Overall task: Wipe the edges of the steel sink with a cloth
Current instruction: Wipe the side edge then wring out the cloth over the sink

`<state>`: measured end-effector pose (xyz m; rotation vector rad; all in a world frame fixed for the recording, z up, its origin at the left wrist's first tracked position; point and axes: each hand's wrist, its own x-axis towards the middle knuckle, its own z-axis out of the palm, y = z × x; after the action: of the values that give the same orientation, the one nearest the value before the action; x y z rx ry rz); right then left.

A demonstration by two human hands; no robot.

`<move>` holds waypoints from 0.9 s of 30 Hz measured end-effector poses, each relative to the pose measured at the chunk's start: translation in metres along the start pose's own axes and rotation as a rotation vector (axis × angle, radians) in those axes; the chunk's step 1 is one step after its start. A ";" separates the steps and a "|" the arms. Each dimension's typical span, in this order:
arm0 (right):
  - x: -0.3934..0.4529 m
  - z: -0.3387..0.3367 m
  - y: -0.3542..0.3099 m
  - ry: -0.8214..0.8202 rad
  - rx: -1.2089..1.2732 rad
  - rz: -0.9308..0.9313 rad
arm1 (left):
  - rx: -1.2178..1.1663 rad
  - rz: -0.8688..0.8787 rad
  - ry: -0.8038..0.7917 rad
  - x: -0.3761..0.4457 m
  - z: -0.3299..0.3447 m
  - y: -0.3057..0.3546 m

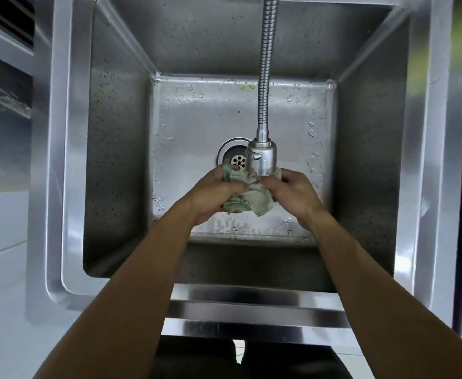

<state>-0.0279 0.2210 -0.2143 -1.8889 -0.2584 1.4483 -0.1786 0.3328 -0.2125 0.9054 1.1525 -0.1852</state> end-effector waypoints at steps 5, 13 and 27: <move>-0.006 0.003 0.000 0.181 0.008 -0.061 | -0.224 0.005 -0.009 -0.001 0.003 0.011; -0.016 0.022 0.001 -0.153 -0.139 -0.076 | 0.175 0.065 0.194 0.011 0.008 -0.006; -0.041 0.049 0.005 0.137 -0.469 -0.255 | 0.195 0.235 0.324 -0.029 0.038 -0.013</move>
<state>-0.0870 0.2152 -0.1916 -2.2134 -0.7990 1.1470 -0.1718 0.2883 -0.1904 1.2686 1.3295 0.0444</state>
